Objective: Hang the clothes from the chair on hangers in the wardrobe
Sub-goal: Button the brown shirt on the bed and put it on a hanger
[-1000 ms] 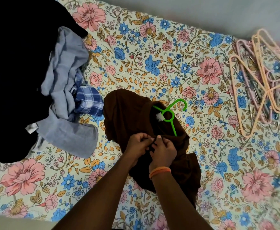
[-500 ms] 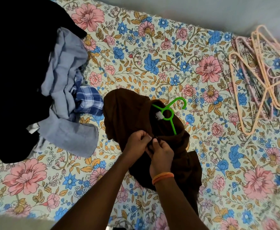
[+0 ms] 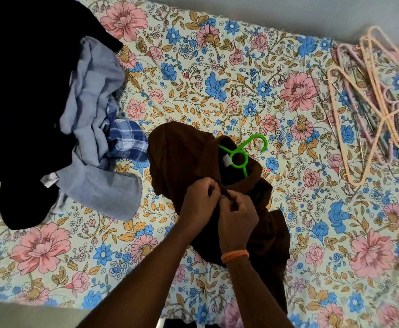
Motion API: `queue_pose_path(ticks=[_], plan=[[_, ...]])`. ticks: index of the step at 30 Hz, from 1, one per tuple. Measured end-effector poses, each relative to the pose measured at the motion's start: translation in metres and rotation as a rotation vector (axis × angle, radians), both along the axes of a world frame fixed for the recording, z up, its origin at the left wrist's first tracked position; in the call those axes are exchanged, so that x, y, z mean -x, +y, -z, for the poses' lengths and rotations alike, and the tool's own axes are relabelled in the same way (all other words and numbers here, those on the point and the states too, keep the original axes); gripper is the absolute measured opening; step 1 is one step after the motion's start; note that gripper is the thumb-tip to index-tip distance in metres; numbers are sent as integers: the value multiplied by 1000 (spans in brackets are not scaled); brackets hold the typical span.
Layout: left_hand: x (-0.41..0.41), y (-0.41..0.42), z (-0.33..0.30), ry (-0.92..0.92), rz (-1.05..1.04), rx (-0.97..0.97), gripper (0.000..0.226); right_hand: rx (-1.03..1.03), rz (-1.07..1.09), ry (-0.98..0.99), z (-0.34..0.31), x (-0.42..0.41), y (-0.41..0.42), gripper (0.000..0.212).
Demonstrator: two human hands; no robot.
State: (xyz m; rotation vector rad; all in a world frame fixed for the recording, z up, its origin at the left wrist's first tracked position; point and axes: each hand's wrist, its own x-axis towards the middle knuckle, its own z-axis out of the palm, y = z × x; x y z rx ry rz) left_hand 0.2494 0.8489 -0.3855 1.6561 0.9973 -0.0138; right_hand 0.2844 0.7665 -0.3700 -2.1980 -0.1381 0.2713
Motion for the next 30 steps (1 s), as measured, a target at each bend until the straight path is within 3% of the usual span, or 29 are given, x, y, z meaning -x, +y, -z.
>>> queue_pose_path(ticks=[6, 15, 27, 30], plan=[[4, 10, 3, -17, 72, 14, 7, 82, -147, -92, 7, -4, -11, 20], [3, 14, -1, -27, 123, 71, 9, 137, -161, -62, 6, -11, -9, 7], [10, 15, -2, -49, -35, 142, 9, -10, -249, 64, 7, -18, -15, 9], [10, 15, -7, -60, -120, 223, 18, 8, -249, 56, 6, -21, -17, 4]])
